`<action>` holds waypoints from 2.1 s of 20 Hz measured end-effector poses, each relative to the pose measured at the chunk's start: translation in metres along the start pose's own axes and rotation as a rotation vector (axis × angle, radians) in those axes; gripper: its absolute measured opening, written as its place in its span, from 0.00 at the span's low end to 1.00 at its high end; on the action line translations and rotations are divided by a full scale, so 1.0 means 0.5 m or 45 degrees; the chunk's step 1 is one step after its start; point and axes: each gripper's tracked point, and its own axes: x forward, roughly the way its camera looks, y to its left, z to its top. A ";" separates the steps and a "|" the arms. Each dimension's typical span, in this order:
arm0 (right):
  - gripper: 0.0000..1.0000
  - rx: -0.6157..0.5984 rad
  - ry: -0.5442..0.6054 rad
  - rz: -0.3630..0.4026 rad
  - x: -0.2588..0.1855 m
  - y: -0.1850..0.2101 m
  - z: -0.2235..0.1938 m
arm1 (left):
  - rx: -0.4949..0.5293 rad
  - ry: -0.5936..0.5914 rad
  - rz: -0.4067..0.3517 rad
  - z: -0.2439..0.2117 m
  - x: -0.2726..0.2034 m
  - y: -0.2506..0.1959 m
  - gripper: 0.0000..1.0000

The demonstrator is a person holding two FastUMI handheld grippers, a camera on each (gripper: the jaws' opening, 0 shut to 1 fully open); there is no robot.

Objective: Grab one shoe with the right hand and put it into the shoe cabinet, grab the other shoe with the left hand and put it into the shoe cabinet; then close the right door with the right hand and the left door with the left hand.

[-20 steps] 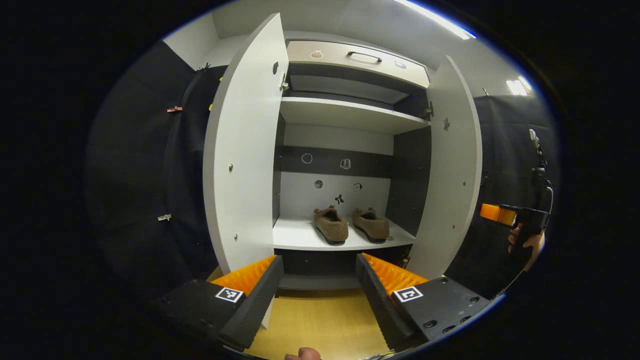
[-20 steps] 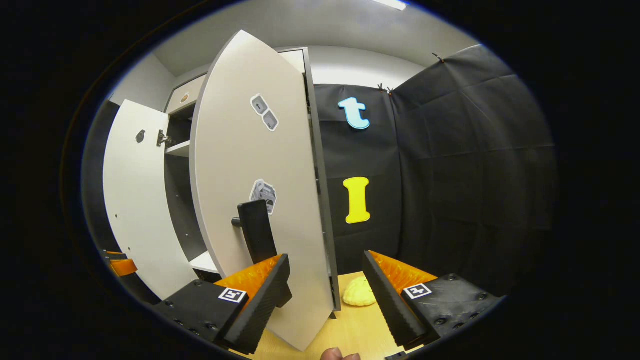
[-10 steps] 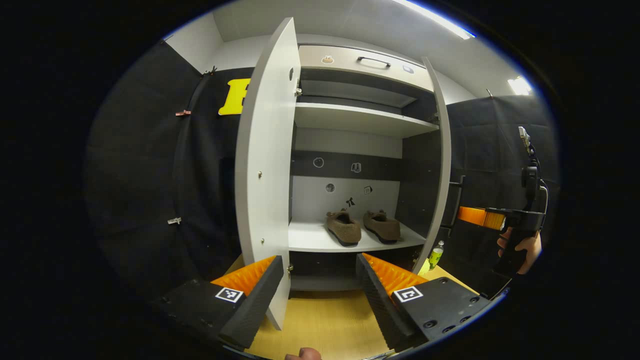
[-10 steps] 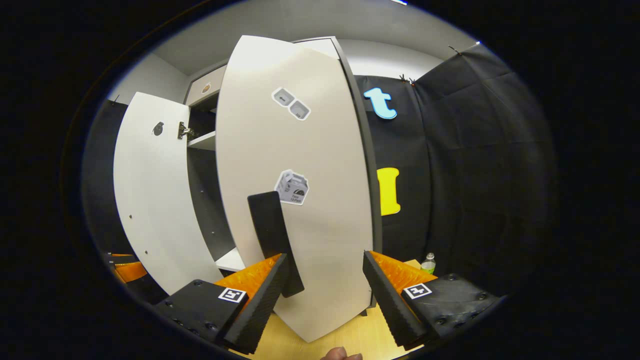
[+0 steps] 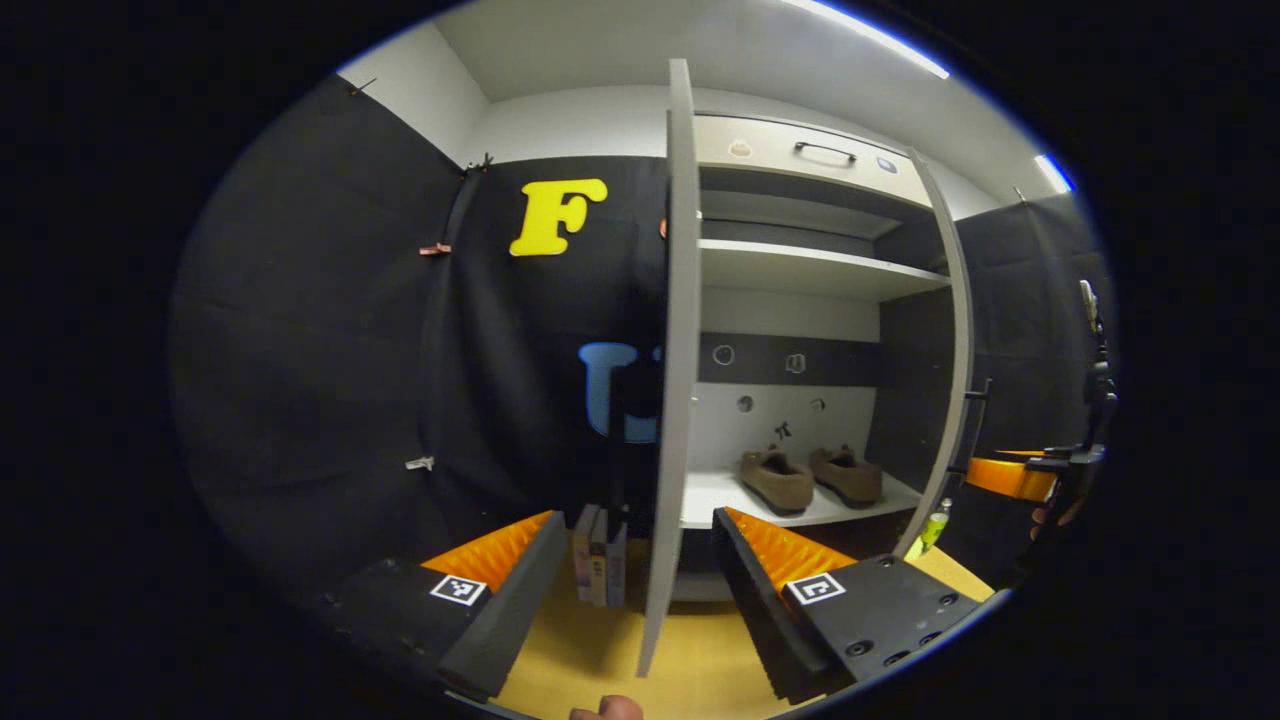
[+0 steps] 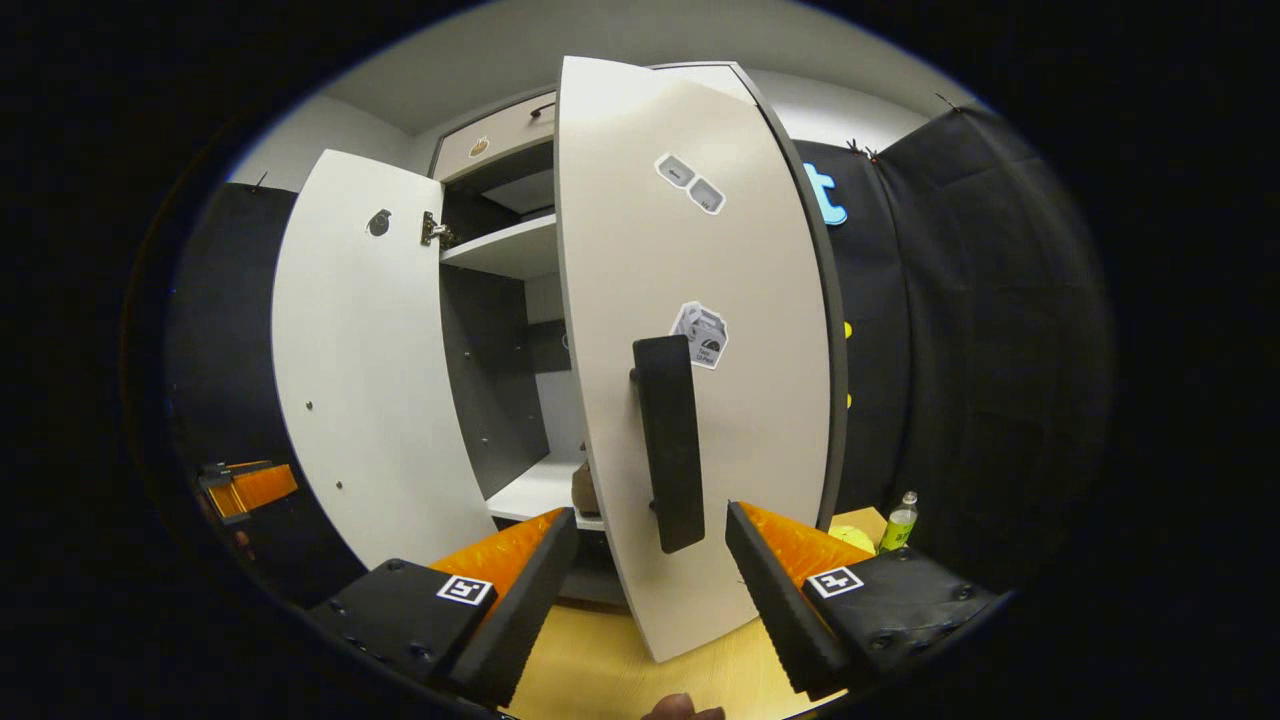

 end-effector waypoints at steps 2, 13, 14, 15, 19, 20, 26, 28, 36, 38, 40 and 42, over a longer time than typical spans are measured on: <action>0.98 -0.004 0.006 0.001 -0.002 0.005 -0.004 | 0.018 0.001 0.062 0.004 0.017 0.046 0.93; 0.98 0.020 0.015 -0.040 -0.020 -0.019 -0.012 | 0.074 0.035 0.150 -0.012 0.140 0.114 0.93; 0.98 0.026 0.016 -0.041 -0.023 -0.022 -0.012 | 0.073 0.027 0.159 -0.011 0.139 0.114 0.92; 0.98 0.030 0.013 -0.043 -0.026 -0.026 -0.009 | 0.062 0.029 0.167 -0.016 0.136 0.112 0.91; 0.98 0.033 -0.004 -0.050 -0.041 -0.040 0.003 | 0.019 0.022 0.197 -0.025 0.125 0.087 0.92; 0.98 0.031 -0.005 -0.054 -0.046 -0.045 0.004 | 0.034 0.021 0.196 -0.024 0.122 0.076 0.92; 0.98 0.039 0.001 -0.051 -0.063 -0.067 0.004 | 0.018 0.032 0.090 -0.024 0.111 -0.016 0.91; 0.98 0.037 0.004 -0.046 -0.064 -0.073 0.002 | 0.025 0.032 0.067 -0.027 0.106 -0.058 0.91; 0.98 0.053 -0.008 -0.035 -0.078 -0.091 0.012 | 0.055 0.022 -0.080 -0.030 0.132 -0.210 0.94; 0.98 0.061 -0.007 -0.029 -0.077 -0.092 0.013 | 0.070 0.031 -0.114 -0.037 0.139 -0.242 0.91; 0.98 0.059 -0.007 -0.027 -0.079 -0.094 0.012 | 0.086 0.048 -0.143 -0.048 0.142 -0.270 0.91; 0.98 0.057 -0.008 -0.025 -0.081 -0.096 0.011 | 0.084 0.064 -0.164 -0.056 0.138 -0.293 0.92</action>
